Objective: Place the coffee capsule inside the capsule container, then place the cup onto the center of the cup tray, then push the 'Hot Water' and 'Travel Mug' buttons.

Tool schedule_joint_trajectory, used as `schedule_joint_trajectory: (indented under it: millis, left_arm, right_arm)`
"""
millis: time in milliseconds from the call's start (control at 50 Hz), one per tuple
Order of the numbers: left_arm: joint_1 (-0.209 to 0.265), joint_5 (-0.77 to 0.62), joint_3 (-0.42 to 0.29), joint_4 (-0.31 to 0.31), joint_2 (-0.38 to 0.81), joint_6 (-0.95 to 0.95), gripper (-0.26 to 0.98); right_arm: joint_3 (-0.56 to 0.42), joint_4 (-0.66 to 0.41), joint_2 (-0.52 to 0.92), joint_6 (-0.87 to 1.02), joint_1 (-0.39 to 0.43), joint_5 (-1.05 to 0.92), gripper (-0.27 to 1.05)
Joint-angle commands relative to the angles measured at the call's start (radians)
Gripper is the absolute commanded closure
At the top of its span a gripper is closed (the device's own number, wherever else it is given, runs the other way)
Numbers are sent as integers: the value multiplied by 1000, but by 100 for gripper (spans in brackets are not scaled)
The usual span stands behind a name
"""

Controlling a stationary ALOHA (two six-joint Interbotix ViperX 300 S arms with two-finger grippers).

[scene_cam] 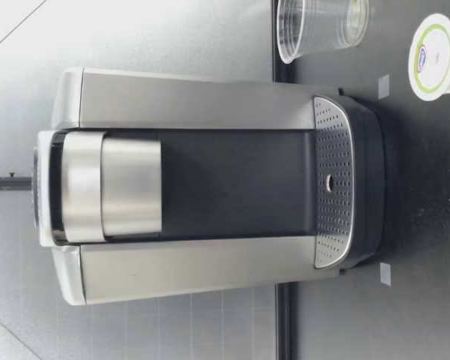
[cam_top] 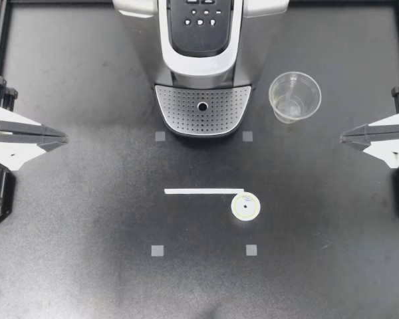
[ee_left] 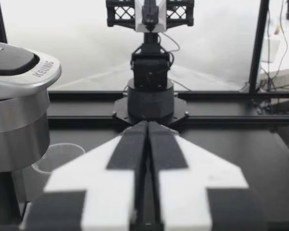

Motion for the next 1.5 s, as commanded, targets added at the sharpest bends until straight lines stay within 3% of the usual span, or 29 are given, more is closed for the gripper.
schedule_joint_trajectory:
  millis: [0,100,360,740,1140,1280,1480]
  left_arm:
    - [3,-6,-31,3,21,2,50]
    - [3,-6,-43,3,48,0,56]
    - [3,-6,-92,2,252,-12,57]
    - [-66,9,-278,2,649,-5,57]
    - [-71,350,-545,2,919,-5,55]
    - [-87,365,-592,2,986,11,44]
    - [-92,362,-617,3,1042,-5,5]
  right_arm:
    - [-9,-2,5,0,-5,-3,70]
    - [-5,-2,9,6,-5,-2,78]
    - [-2,-2,57,57,-5,94,78]
    - [3,-2,213,135,44,199,78]
    - [5,-2,351,175,69,221,78]
    - [3,2,403,204,83,221,78]
    - [-5,-2,486,239,83,202,78]
